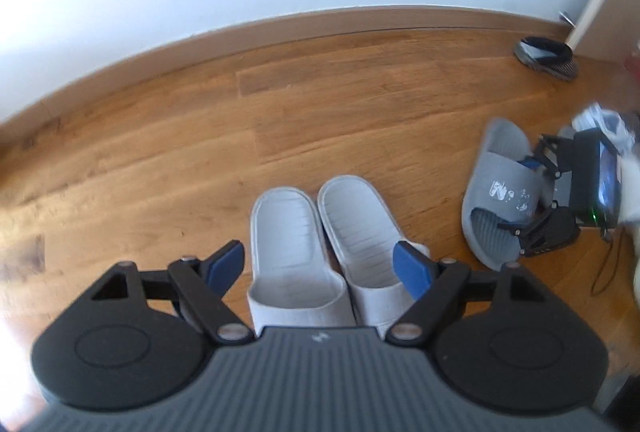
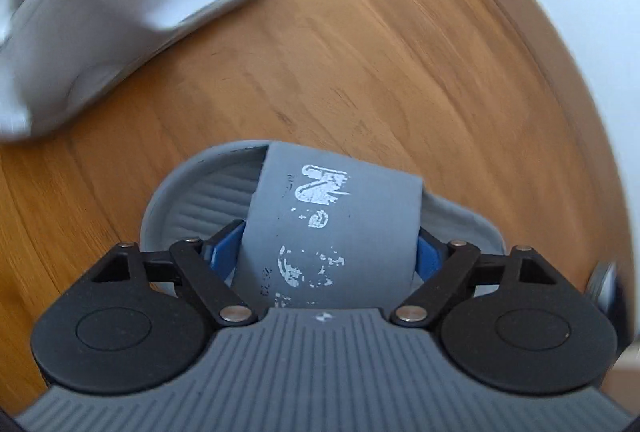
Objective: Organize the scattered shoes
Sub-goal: 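Grasp the second 'NCI' slide strap with the right gripper and lift, then lower the slide beside the first 'NCI' slide and open the right gripper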
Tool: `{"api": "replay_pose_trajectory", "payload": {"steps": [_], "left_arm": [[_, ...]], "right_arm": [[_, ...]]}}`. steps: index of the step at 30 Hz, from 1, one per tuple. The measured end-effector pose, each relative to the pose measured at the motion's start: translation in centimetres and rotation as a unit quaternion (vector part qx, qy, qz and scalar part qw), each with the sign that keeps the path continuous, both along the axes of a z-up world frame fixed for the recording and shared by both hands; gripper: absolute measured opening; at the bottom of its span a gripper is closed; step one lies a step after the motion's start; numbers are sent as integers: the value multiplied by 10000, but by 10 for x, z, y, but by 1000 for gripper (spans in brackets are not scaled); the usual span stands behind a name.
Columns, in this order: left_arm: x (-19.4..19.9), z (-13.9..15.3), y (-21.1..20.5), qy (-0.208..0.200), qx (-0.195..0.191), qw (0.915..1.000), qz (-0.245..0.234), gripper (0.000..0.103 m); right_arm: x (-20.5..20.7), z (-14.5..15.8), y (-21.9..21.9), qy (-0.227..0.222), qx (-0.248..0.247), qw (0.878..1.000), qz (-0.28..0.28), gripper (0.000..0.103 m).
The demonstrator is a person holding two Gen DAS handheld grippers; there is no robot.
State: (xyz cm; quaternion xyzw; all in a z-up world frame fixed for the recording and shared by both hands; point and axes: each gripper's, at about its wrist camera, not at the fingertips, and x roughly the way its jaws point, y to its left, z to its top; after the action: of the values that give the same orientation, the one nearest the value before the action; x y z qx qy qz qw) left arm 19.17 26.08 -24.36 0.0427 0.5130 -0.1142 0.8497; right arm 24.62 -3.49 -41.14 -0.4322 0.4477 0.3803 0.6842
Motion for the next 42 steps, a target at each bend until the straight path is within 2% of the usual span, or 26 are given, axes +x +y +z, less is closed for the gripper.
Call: {"api": "replay_pose_trajectory", "payload": {"steps": [5,7,11,18,21,22,25,28,31,33,35,37,39,40,42], "left_arm": [[-3,-2,-6,-9,-67,9994,-329,80],[-9,-4,0,12,-88,9994,-341,80],[-17,-7,5,87,-86,9993,-353,80],[-22,-6,6,145,-116,9992,-349,80],[-23,-9,2,207,-85,9989,-406,80],[-23,-10,1,233,-56,9988,-426,80],[-25,-12,-3,277,-174,9980,-539,80],[-28,-12,-7,279,-296,9967,-704,80],[-30,-11,-18,186,-227,9939,-1063,80],[-29,-10,-31,84,-121,9903,-1381,80],[-22,-11,-53,-19,-68,9827,-1851,80],[-10,-13,-84,-99,-126,9737,-2274,81],[2,-17,-115,-116,-270,9640,-2641,81],[12,-21,-139,-122,-403,9554,-2922,81],[29,-30,-189,-223,-770,9338,-3486,81]], "right_arm": [[-39,11,4,341,340,9903,1300,82],[-57,13,8,270,401,9785,2003,82],[-74,13,18,38,372,9599,2777,82],[-69,13,31,31,406,9505,3079,82],[-70,7,38,-25,414,9530,3000,83],[-70,6,39,-77,432,9555,2918,85],[-71,15,36,-132,668,9602,2707,103],[-72,29,28,-159,861,9620,2585,102],[-71,54,5,-293,1102,9692,2185,102],[-65,69,-15,-274,1288,9763,1717,102],[-58,94,-56,-106,1565,9840,847,102],[-53,106,-92,-81,1714,9851,68,102],[-48,111,-129,-74,1795,9800,-852,102],[-47,112,-156,-85,1848,9712,-1503,102],[-49,112,-208,-97,1976,9414,-2733,102]]}}
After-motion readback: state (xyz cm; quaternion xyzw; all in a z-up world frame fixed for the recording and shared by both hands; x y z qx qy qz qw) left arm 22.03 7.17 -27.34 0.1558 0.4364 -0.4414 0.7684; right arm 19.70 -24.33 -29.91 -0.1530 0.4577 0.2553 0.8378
